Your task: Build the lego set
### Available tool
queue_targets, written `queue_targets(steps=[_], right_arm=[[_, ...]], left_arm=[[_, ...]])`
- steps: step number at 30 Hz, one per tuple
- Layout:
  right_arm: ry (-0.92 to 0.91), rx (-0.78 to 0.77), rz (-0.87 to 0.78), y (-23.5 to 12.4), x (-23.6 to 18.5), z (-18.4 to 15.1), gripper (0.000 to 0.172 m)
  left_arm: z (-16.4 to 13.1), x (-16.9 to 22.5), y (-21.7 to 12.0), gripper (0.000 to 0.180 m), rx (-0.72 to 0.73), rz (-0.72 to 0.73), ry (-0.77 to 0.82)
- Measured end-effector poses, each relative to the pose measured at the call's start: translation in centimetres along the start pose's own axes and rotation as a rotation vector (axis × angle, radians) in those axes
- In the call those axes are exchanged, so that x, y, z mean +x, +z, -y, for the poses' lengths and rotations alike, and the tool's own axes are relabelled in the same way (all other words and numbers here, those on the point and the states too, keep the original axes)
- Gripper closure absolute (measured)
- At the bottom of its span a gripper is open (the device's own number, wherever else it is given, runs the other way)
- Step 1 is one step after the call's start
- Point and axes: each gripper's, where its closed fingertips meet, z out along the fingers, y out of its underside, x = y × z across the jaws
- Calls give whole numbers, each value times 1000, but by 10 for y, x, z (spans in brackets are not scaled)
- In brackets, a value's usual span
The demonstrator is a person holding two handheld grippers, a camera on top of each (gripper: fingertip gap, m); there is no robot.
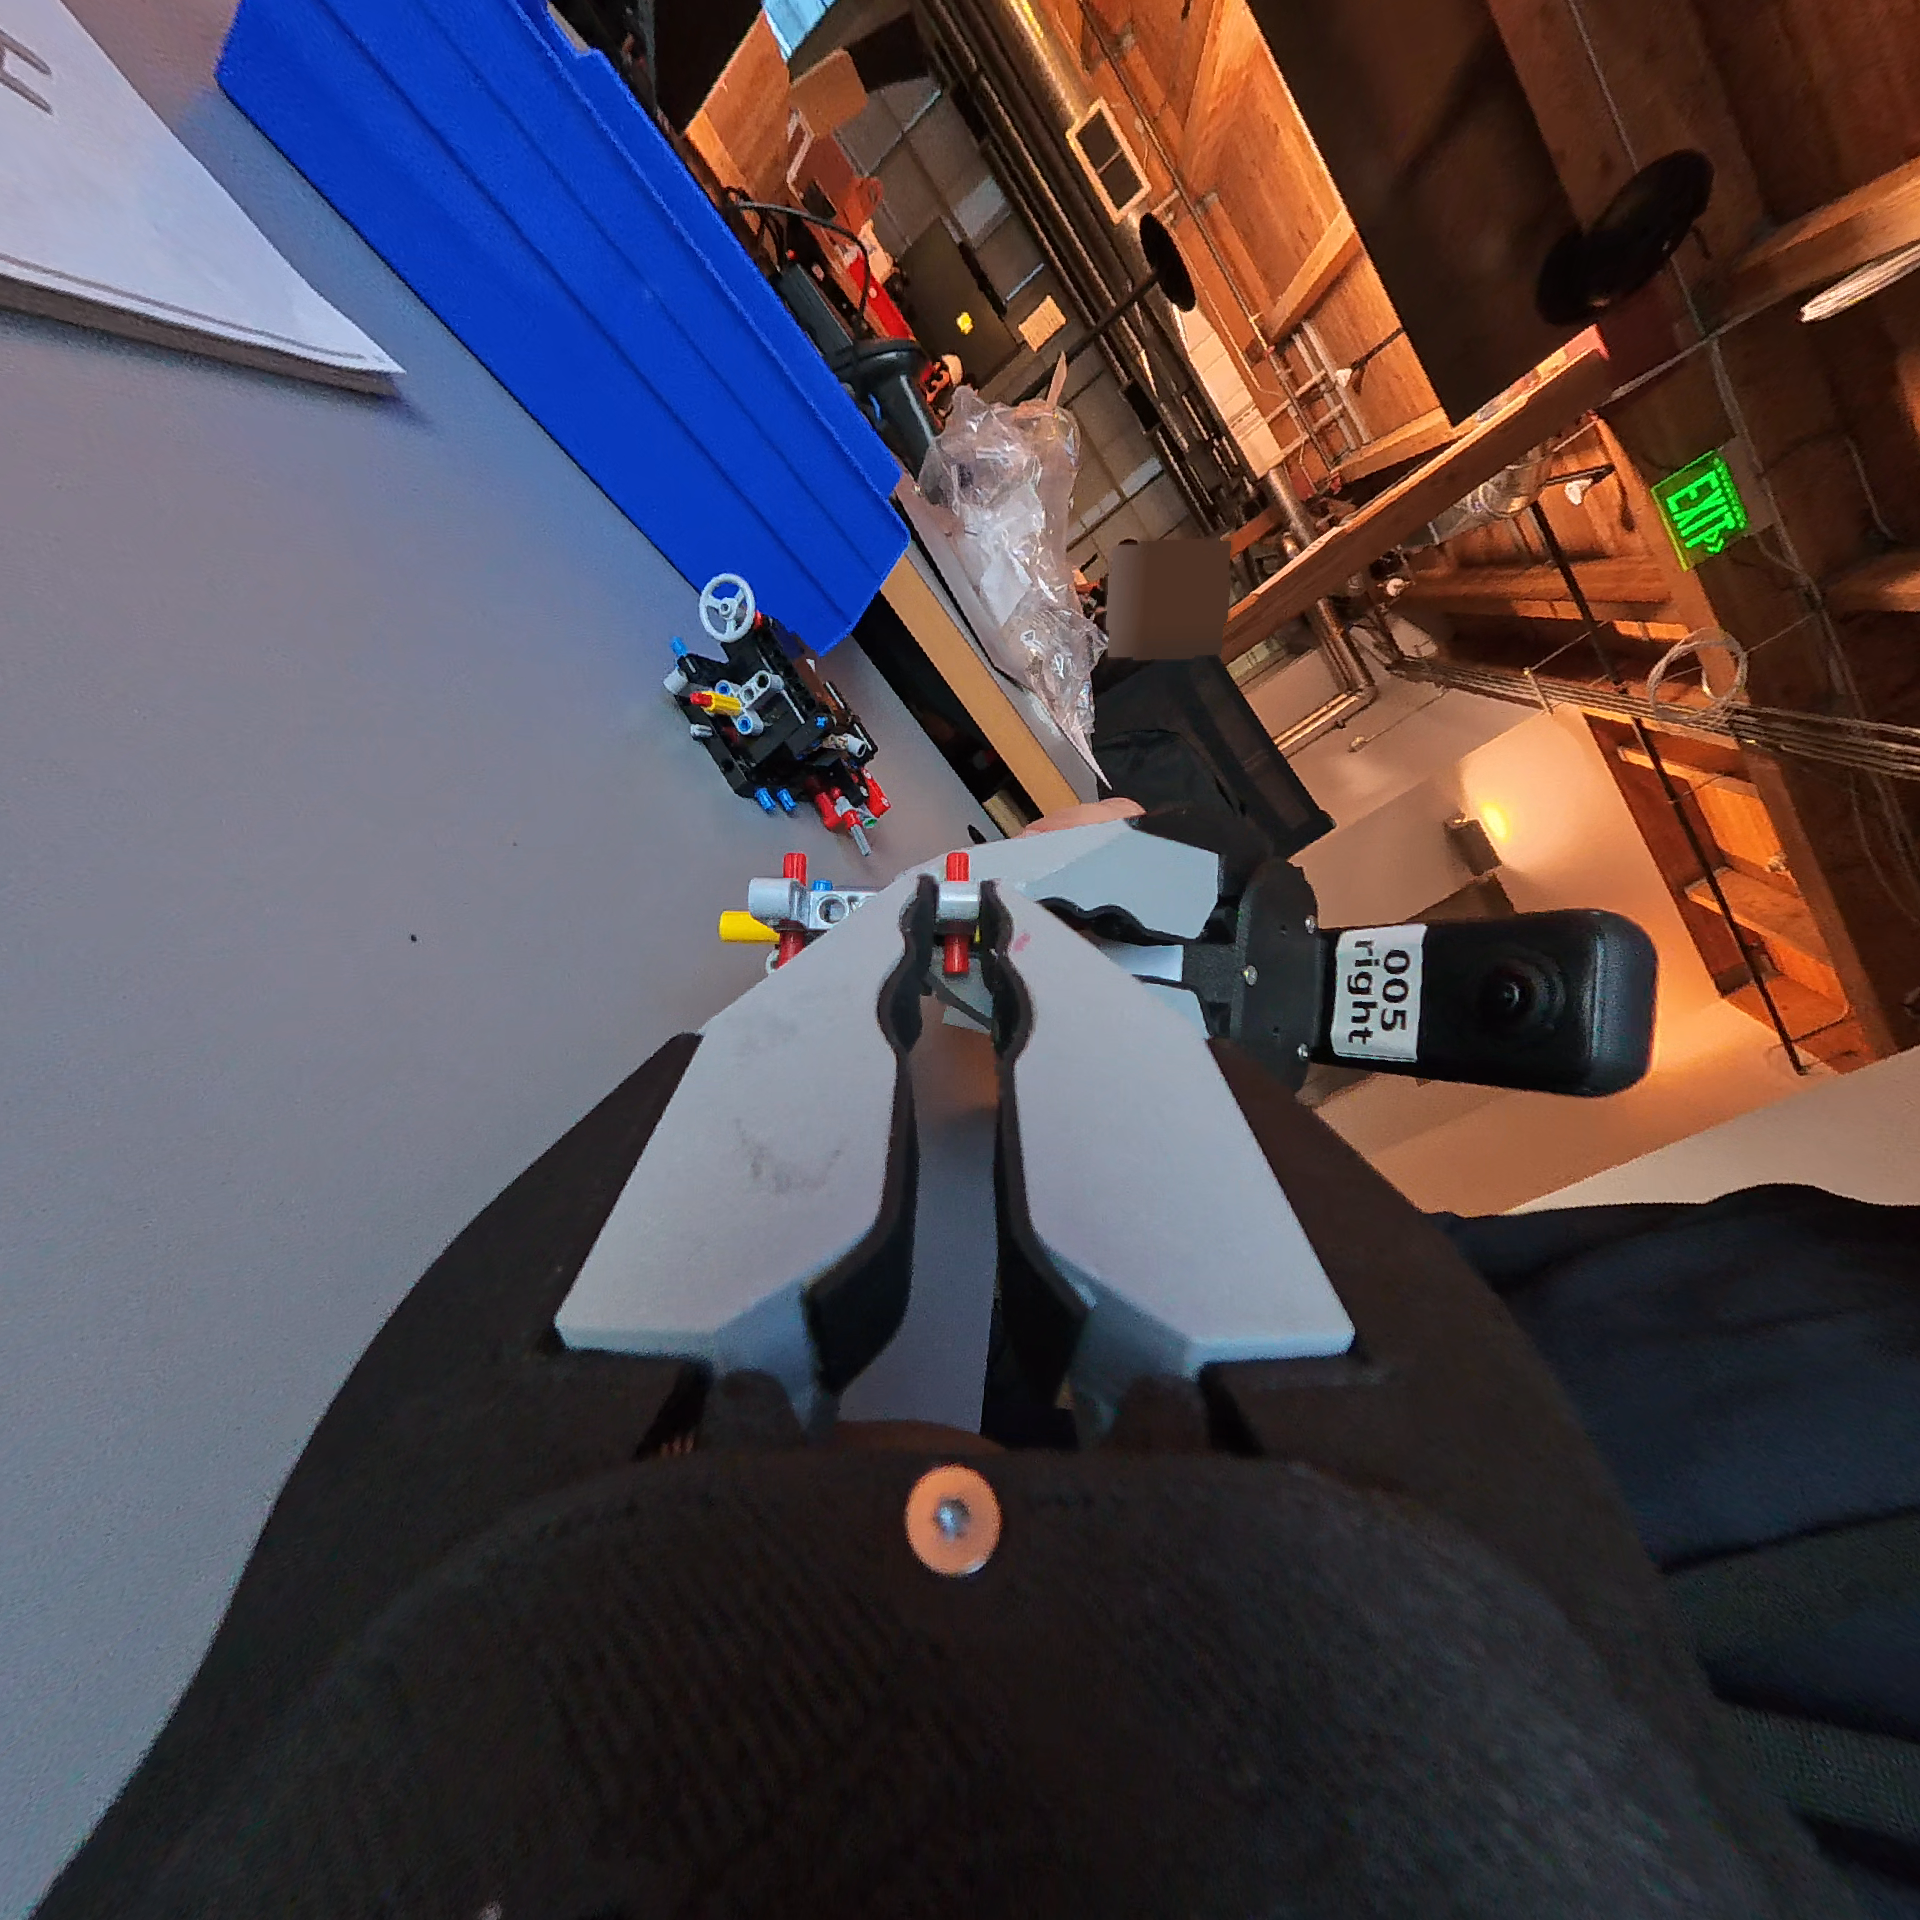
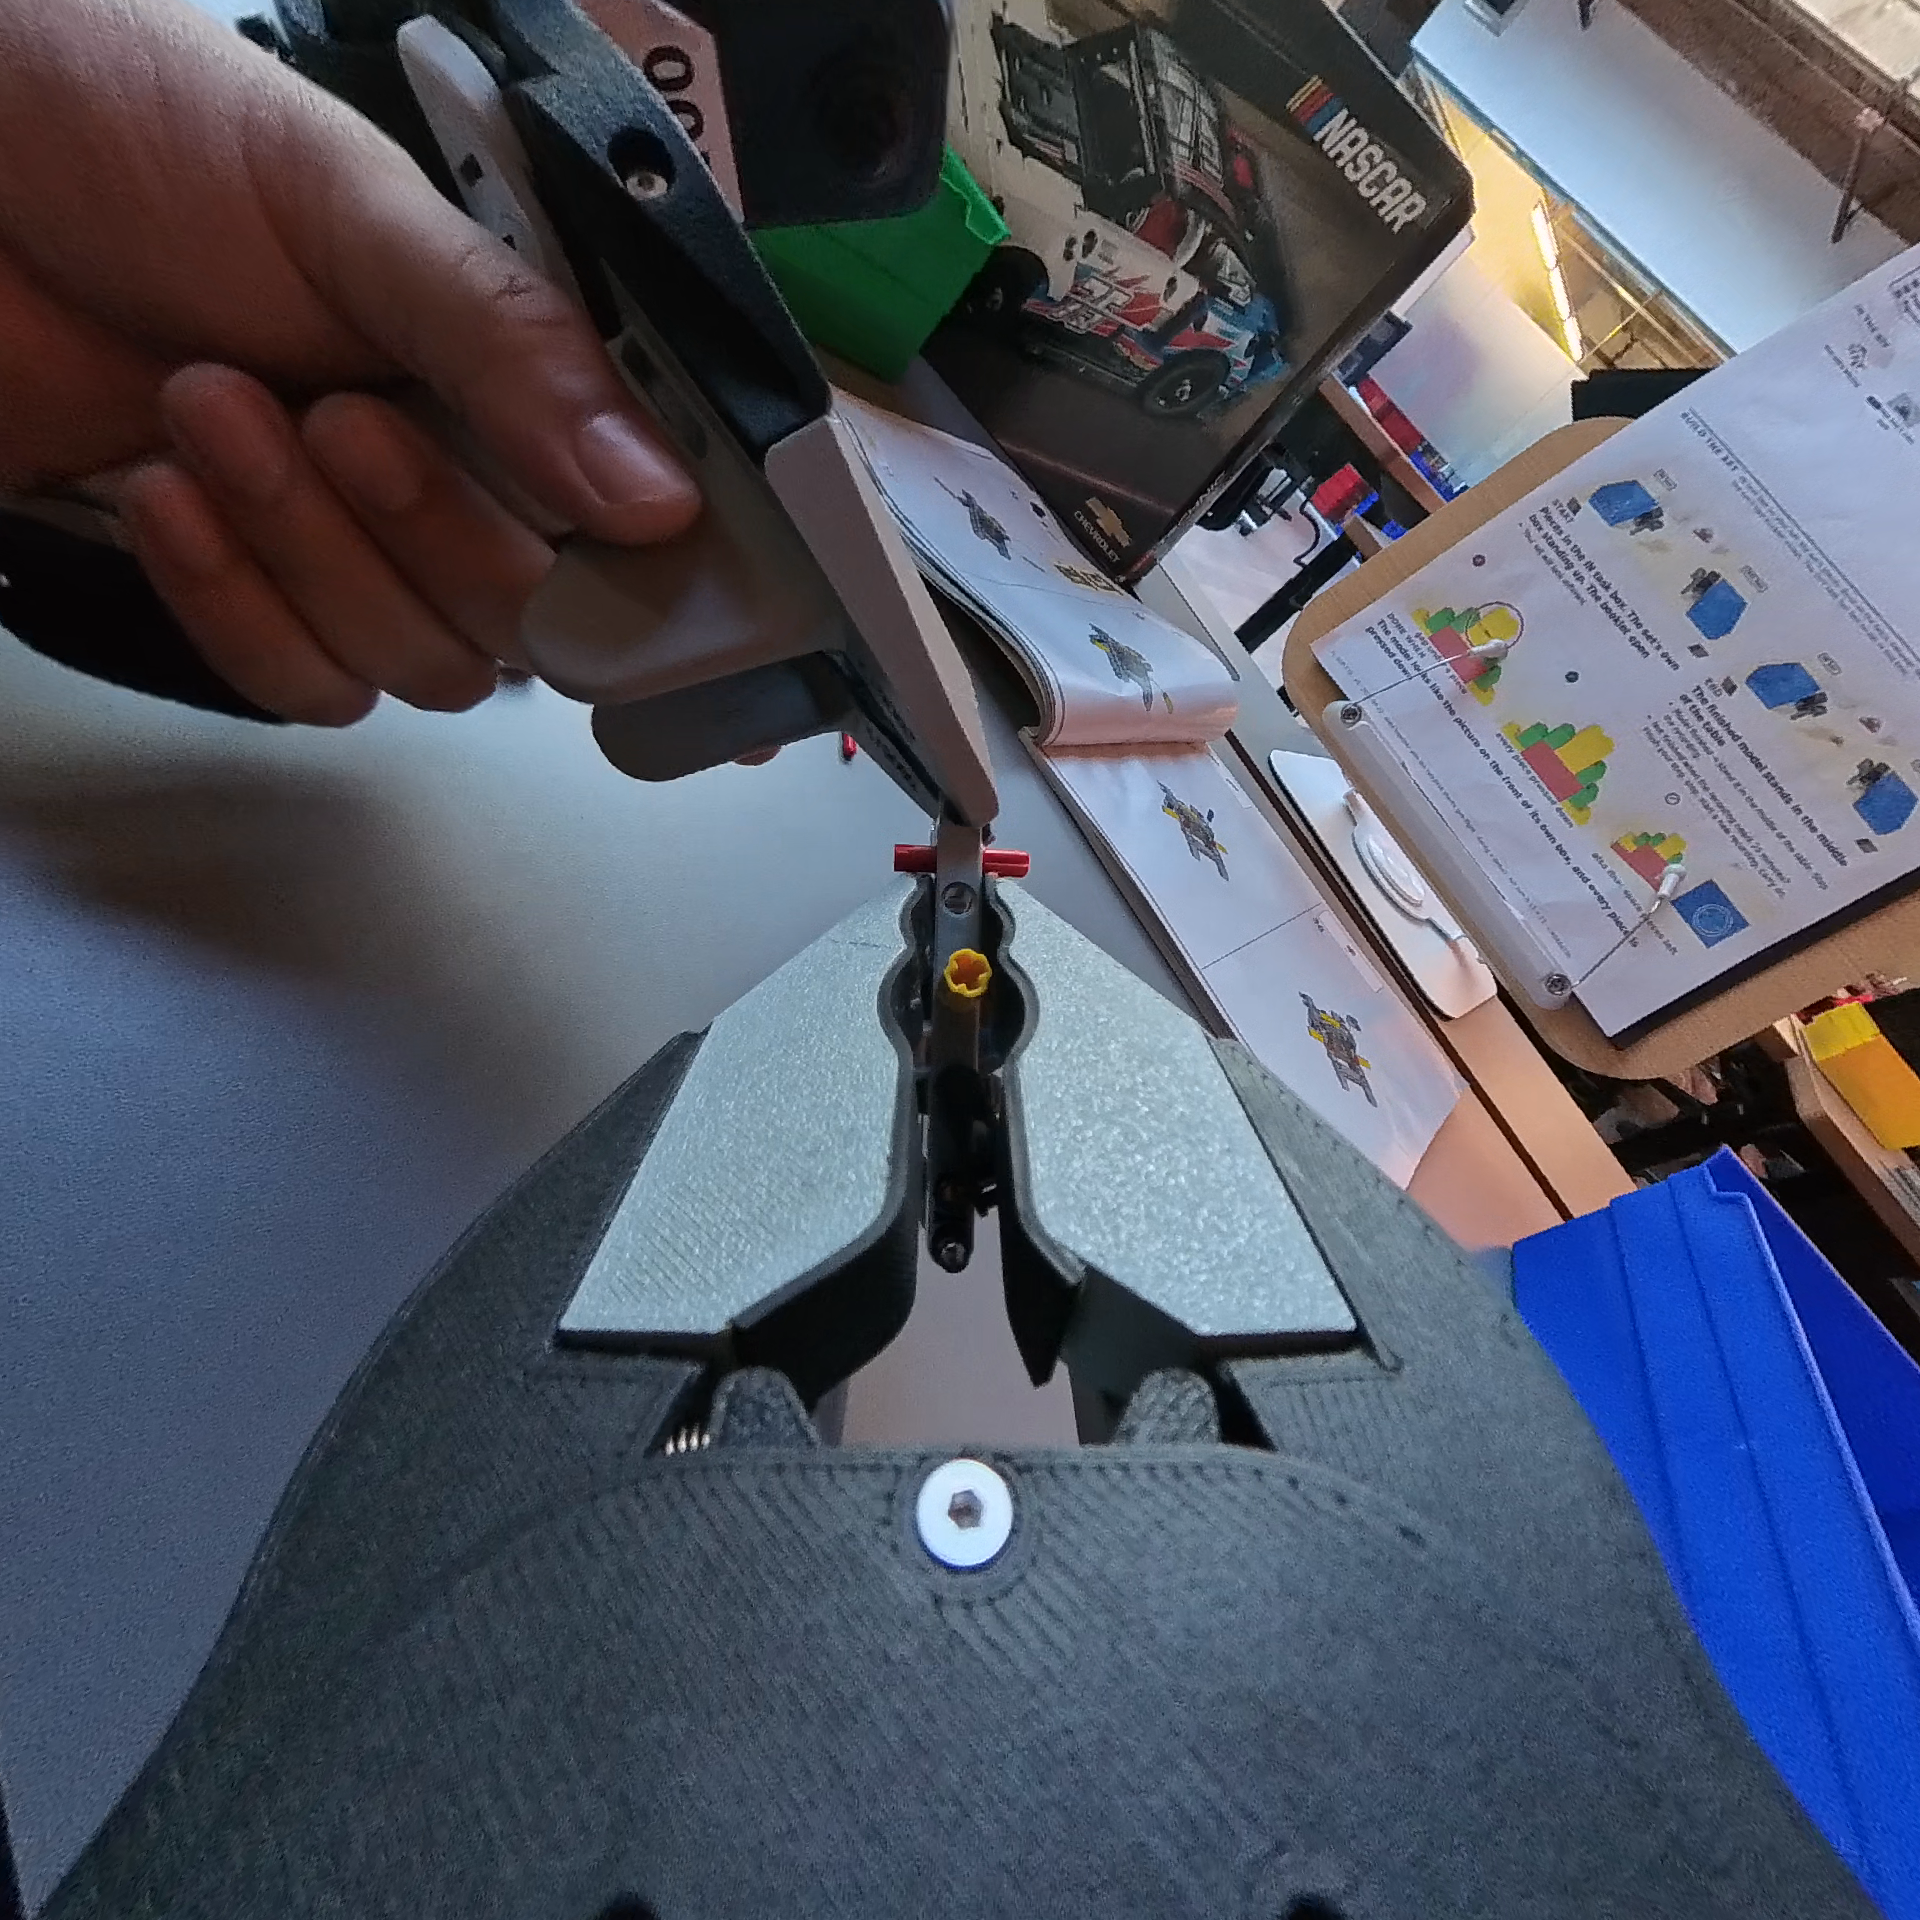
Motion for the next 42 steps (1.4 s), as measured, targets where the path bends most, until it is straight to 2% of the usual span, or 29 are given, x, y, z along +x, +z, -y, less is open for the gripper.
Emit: queue_targets(steps=[3,6,21,30,33,35,39,42], right_arm=[[14,5,-19,0,2,0,165],[4,14,-63,-1,4,2,148],[-37,1,-197,-6,15,7,152],[-173,-25,-90,-9,18,9,153],[-240,-58,-86,-12,21,9,163],[-267,-65,-90,-14,22,11,161],[-240,-104,-85,-14,18,9,144],[-240,-151,-155,-20,25,8,149]], left_arm=[[2,0,1,175,38,6,-10],[7,0,1,176,98,2,-49],[11,4,5,176,236,34,-71],[13,8,6,175,228,11,-48],[15,11,8,175,220,18,-14],[15,15,8,175,223,6,-12],[18,16,7,176,246,-6,-37],[19,17,7,175,256,-8,-36]])
